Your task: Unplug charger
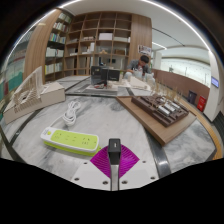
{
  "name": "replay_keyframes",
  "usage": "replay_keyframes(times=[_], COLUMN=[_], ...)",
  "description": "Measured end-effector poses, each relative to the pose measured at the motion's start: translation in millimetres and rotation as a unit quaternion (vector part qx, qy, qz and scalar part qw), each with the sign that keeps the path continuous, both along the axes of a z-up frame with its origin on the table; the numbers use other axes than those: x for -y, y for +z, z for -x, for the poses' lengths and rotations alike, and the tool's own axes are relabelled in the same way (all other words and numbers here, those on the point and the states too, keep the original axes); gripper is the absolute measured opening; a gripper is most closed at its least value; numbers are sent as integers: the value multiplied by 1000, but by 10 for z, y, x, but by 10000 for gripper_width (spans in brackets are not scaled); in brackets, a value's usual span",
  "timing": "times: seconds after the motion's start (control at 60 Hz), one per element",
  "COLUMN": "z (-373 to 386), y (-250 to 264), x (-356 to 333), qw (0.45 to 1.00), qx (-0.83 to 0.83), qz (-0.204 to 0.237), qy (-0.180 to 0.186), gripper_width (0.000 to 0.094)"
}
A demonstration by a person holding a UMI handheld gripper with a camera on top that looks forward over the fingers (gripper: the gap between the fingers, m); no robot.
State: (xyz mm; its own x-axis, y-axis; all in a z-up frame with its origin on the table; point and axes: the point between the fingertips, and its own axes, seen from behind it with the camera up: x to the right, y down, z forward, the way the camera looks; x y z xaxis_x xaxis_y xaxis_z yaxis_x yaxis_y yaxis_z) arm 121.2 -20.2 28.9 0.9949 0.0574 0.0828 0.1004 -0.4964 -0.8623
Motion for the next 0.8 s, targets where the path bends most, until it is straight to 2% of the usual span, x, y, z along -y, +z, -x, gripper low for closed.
replay_keyframes(times=[0.133,0.267,0.317,0.333,0.35,0.383,0.4,0.433,0.467,0.55,0.667,0.8], z=[33,-9,-8,-12,-11,2,13,46,86,133,117,100], y=[-219,-201,-239,-246,-240,-227,-220,-208,-194,-118,30,300], x=[-27,-61,-53,-47,-39,-38,-32,-11,30,160,442,862], qw=[1000,1000,1000,1000,1000,1000,1000,999,999,999,998,999], qx=[-17,-11,-9,-8,-8,-11,-14,-21,-29,-44,-42,-29], qz=[23,16,24,25,25,22,21,22,23,20,24,2], qy=[8,4,7,7,7,11,12,15,21,24,28,39], gripper_width=[124,184,318,409,411,486,557,594,710,776,779,783])
